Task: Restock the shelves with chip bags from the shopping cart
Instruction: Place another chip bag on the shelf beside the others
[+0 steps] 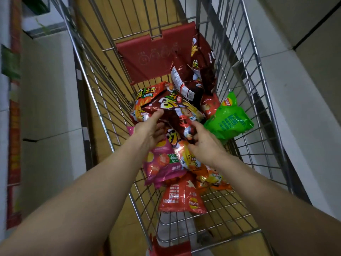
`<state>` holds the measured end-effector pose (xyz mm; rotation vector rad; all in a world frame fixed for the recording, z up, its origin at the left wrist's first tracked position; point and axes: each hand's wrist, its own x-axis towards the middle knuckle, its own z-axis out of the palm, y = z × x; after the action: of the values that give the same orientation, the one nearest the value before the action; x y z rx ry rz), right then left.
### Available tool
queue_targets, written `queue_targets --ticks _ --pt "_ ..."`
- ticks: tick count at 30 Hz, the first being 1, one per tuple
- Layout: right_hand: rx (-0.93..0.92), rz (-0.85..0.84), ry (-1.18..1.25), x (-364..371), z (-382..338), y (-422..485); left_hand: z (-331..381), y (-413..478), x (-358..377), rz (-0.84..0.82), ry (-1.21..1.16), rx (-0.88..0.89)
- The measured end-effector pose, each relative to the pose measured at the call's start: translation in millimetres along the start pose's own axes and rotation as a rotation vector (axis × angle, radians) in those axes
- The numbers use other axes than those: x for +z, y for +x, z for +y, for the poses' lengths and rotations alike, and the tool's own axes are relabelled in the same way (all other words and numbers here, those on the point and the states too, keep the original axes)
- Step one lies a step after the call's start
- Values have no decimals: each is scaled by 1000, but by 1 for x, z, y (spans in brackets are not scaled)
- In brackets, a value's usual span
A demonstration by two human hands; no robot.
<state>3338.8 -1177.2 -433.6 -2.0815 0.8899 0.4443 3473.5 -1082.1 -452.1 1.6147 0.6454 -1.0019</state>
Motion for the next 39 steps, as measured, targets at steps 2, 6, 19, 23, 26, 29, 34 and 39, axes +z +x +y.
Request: queue_targets --ticks 2,6,19,23,26,29,34,39 --pt "-14 -29 32 8 -5 1 -8 -4 16 -37 20 -29" --pt "159 -93 9 11 6 0 -16 5 49 -86 -65 -81" --pt "450 306 842 -19 59 31 -5 14 49 -136 -44 -157" --pt "474 337 879 -22 50 45 -5 13 41 -116 -72 -140" --pt "399 330 752 -18 42 48 -7 14 35 -92 -70 -103" --pt "361 372 621 -15 39 47 -9 15 30 -64 -86 -39" --pt "316 387 635 -24 39 34 -13 8 24 -9 -57 149" --pt "141 459 629 -48 12 11 -9 -24 20 -62 84 360"
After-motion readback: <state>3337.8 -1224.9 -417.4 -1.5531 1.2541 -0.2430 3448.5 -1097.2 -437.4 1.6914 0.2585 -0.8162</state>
